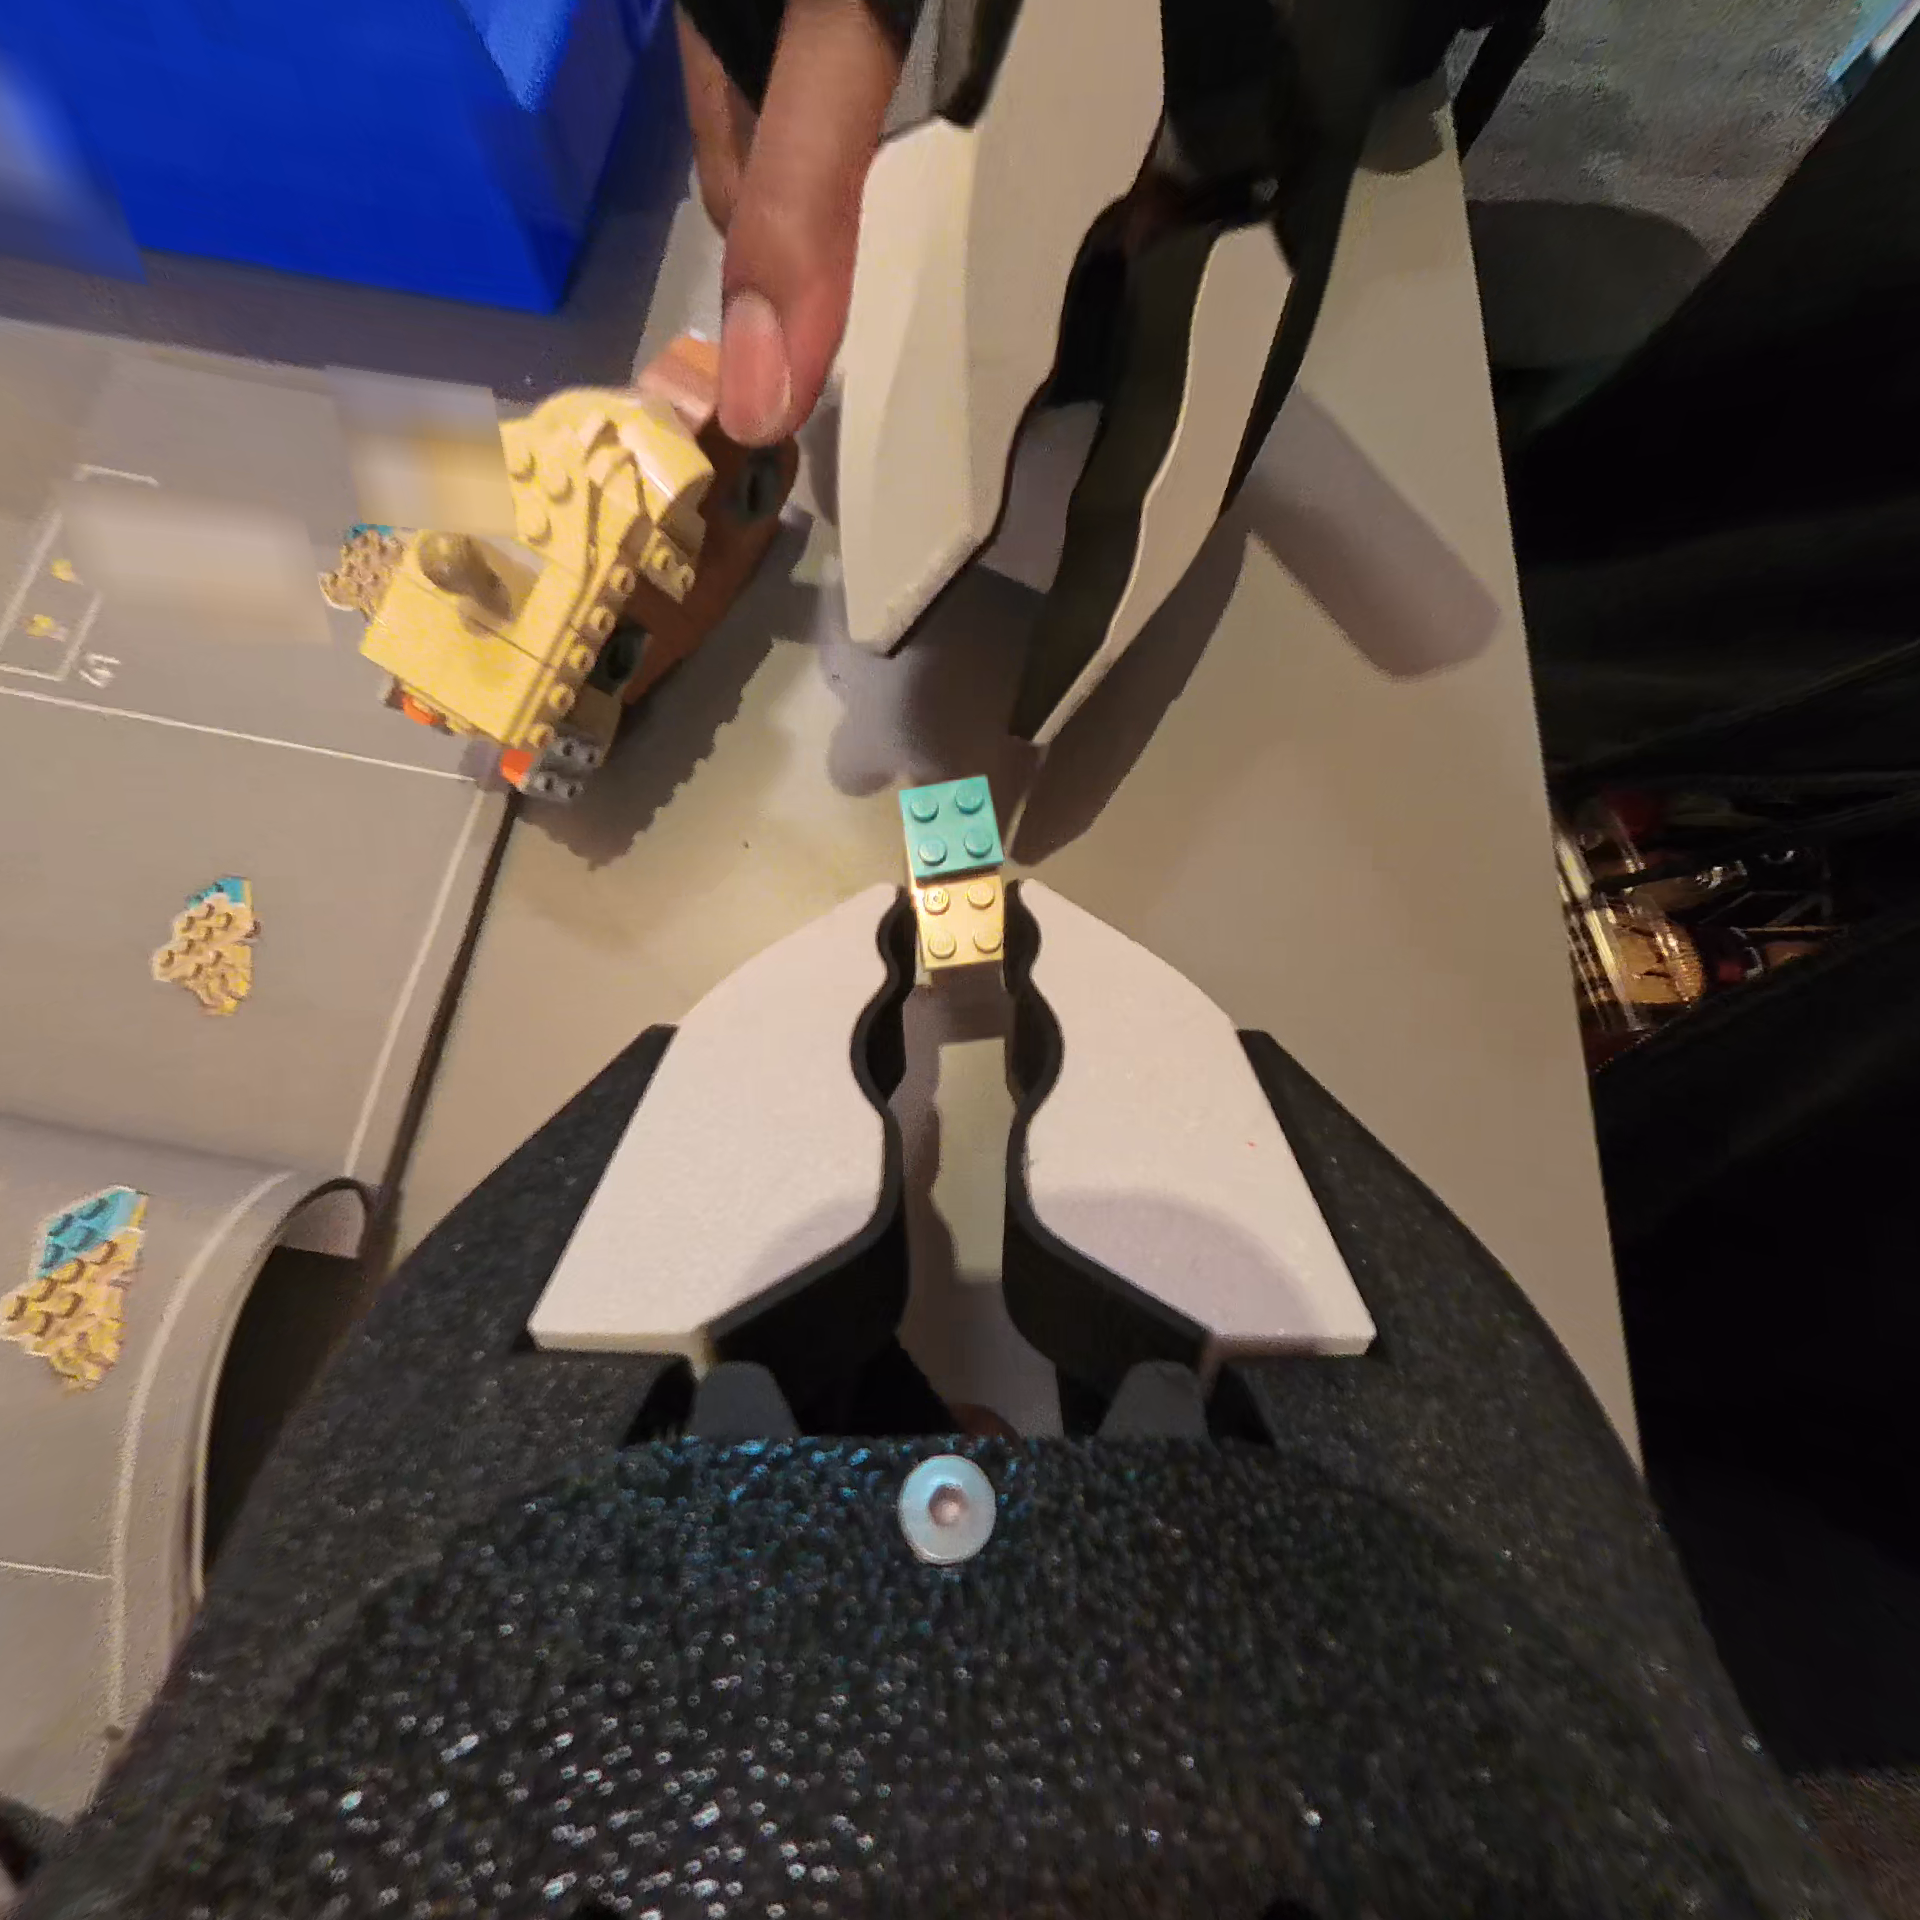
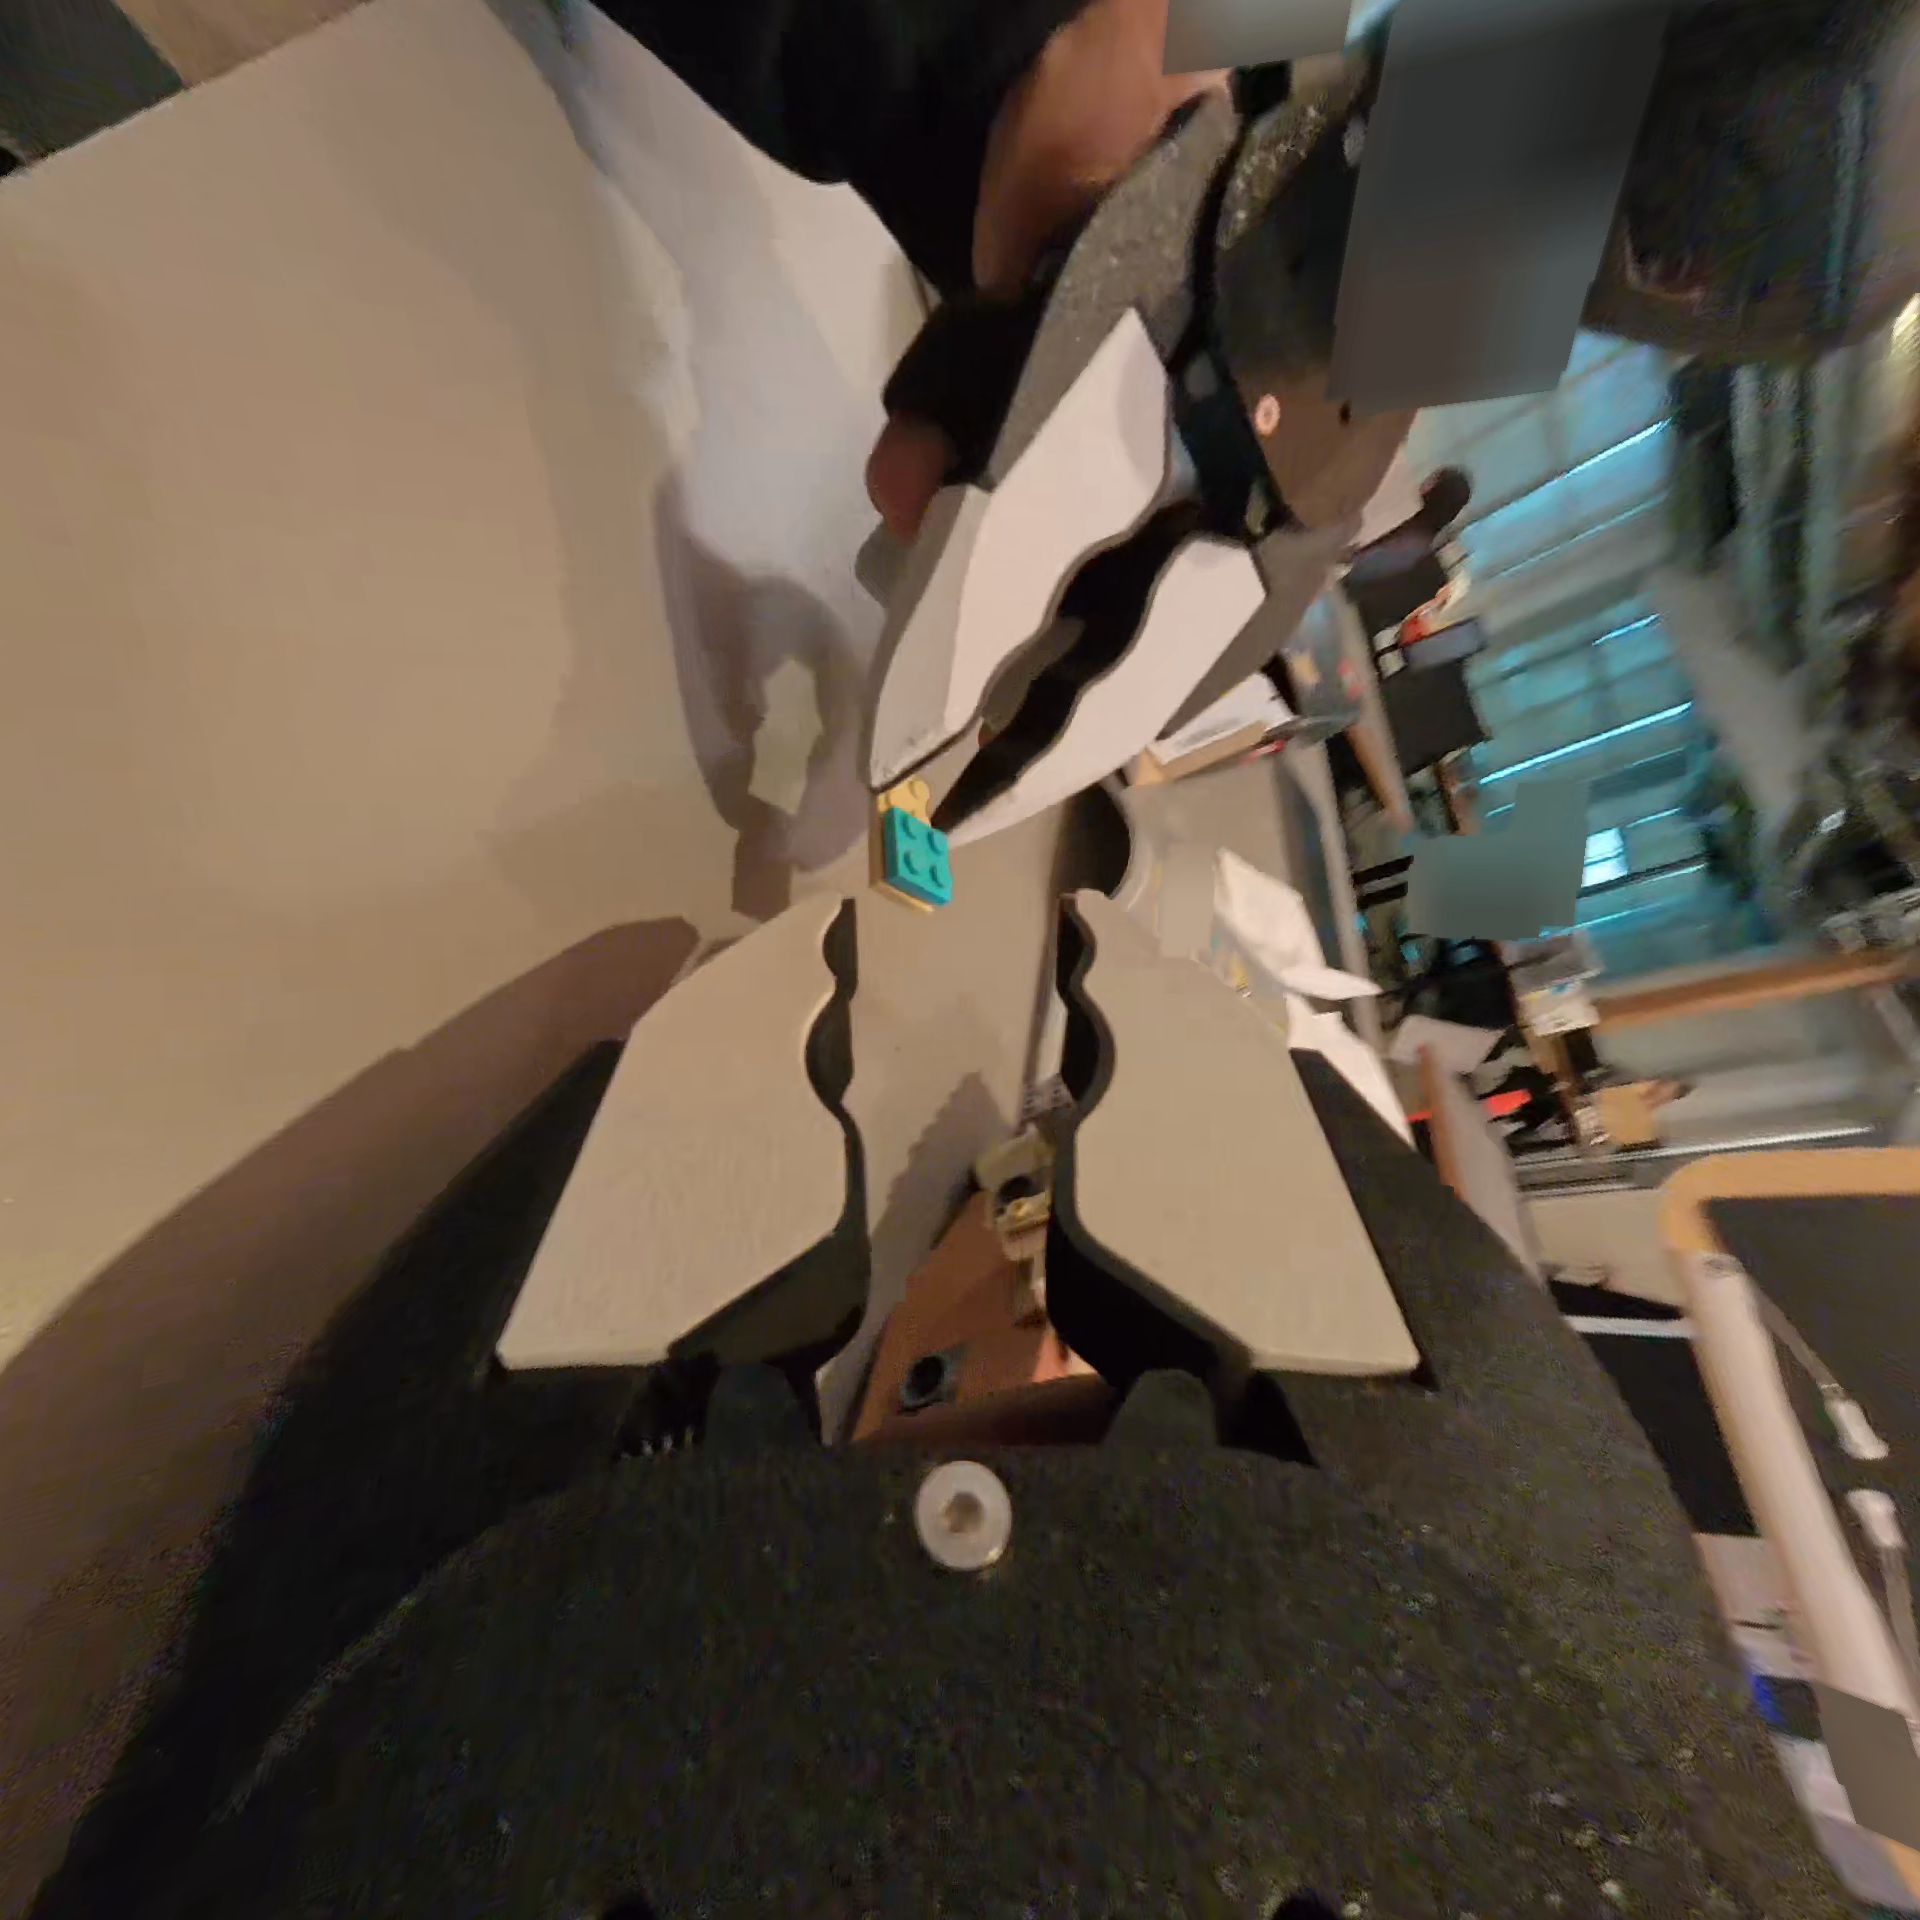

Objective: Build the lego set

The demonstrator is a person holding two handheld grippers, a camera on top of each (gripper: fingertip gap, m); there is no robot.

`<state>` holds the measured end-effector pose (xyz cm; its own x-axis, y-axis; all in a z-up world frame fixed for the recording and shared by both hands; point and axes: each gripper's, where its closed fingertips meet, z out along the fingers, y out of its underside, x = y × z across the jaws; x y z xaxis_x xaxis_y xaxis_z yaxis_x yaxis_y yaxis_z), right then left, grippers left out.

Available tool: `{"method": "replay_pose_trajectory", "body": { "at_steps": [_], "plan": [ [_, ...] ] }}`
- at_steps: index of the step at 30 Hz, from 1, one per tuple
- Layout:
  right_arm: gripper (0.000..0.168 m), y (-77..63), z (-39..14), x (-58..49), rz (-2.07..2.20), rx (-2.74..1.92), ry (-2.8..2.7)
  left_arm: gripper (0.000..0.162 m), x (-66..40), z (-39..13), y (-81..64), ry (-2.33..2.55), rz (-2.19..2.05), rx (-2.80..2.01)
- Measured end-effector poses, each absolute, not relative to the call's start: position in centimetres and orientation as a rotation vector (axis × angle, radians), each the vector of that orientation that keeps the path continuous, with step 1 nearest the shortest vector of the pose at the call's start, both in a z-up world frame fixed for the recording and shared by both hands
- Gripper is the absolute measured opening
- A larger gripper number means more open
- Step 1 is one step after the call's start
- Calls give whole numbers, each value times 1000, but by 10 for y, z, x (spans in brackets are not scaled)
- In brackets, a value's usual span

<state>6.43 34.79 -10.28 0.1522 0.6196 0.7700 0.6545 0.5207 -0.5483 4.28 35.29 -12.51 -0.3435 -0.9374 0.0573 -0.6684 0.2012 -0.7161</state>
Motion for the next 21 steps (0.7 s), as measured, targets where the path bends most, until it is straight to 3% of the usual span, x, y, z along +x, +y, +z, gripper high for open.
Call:
{"method": "replay_pose_trajectory", "body": {
  "at_steps": [14,17,21],
  "plan": [
    [38,352,-98,67,-306,-898,-1572,15,63,-112,349,2126,-920,-1498],
    [12,354,-98,67,-387,-858,-1574,15,66,-108,347,2111,-934,-1490],
    [9,356,-99,69,-413,-874,-1579,12,67,-107,348,2089,-927,-1503]
  ]
}}
